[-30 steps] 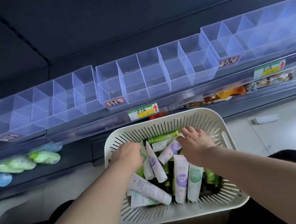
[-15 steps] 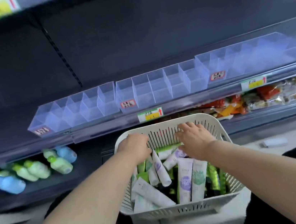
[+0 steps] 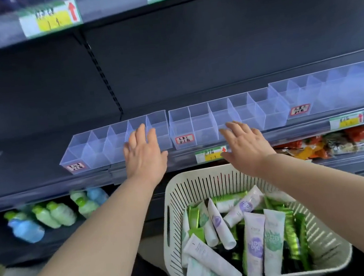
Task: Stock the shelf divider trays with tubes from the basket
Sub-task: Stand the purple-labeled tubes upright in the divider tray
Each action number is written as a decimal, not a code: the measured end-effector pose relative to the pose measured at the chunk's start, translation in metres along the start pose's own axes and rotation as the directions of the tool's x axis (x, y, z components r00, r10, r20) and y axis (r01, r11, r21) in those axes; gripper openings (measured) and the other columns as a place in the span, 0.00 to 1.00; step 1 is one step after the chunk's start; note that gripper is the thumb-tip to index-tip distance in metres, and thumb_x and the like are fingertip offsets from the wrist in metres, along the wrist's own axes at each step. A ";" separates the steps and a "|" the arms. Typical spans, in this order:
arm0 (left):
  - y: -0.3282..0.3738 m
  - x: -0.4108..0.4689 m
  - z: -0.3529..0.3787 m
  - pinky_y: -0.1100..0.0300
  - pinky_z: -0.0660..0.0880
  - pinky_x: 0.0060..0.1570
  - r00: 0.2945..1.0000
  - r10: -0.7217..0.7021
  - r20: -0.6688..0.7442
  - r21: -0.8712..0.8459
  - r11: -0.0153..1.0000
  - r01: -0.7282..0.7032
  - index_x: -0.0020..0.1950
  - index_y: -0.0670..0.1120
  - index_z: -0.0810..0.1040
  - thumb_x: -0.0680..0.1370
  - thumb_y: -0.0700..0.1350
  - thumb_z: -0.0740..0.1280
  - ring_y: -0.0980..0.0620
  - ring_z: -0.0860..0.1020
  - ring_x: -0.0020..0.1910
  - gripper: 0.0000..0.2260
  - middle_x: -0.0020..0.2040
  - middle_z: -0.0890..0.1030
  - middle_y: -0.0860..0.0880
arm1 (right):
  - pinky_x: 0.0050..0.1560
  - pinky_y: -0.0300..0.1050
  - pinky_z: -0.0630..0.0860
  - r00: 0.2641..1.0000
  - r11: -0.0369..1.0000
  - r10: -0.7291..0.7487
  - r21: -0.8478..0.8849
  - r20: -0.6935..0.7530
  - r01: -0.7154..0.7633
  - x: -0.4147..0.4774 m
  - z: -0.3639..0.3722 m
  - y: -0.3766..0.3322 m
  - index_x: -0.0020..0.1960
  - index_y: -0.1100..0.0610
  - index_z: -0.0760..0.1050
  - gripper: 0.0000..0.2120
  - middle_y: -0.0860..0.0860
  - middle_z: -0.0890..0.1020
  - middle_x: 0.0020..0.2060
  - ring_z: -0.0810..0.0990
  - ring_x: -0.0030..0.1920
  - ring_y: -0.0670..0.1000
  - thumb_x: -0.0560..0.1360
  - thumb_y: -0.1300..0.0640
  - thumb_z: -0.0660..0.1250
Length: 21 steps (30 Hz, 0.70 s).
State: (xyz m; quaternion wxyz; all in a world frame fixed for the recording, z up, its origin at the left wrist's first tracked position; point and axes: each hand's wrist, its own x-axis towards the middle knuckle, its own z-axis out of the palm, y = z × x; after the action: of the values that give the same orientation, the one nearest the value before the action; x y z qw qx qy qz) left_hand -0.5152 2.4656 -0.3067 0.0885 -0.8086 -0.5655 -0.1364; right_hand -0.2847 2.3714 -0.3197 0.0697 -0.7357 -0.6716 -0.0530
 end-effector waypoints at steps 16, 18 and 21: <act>-0.048 0.028 0.003 0.39 0.52 0.72 0.892 -0.193 0.410 0.062 0.981 0.184 0.77 0.56 0.54 0.81 0.58 0.53 0.38 0.53 0.75 0.25 0.76 0.58 0.43 | 0.74 0.58 0.46 0.981 0.983 -0.092 -0.142 0.171 0.117 0.049 0.011 -0.028 0.77 0.51 0.34 0.34 0.52 0.46 0.77 0.45 0.77 0.53 0.79 0.38 0.45; -0.047 0.021 0.007 0.38 0.51 0.72 0.893 -0.202 0.402 0.019 0.977 0.213 0.77 0.58 0.53 0.81 0.57 0.54 0.39 0.49 0.76 0.25 0.77 0.54 0.44 | 0.74 0.58 0.45 0.980 0.980 -0.098 -0.152 0.171 0.125 0.048 0.011 -0.025 0.76 0.50 0.33 0.34 0.52 0.46 0.77 0.44 0.77 0.53 0.79 0.38 0.45; -0.045 0.019 0.007 0.38 0.52 0.72 0.900 -0.213 0.381 0.019 0.975 0.222 0.77 0.60 0.53 0.81 0.57 0.54 0.41 0.49 0.76 0.24 0.78 0.54 0.46 | 0.74 0.58 0.45 0.984 0.978 -0.102 -0.167 0.149 0.127 0.046 0.012 -0.017 0.76 0.49 0.32 0.34 0.51 0.46 0.77 0.44 0.77 0.53 0.79 0.37 0.46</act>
State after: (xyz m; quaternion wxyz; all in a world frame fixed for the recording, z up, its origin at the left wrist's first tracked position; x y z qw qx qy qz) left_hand -0.5505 2.5000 -0.3074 -0.0485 -0.7525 -0.6567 0.0071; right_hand -0.2973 2.4203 -0.3235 -0.0459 -0.7009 -0.7089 -0.0644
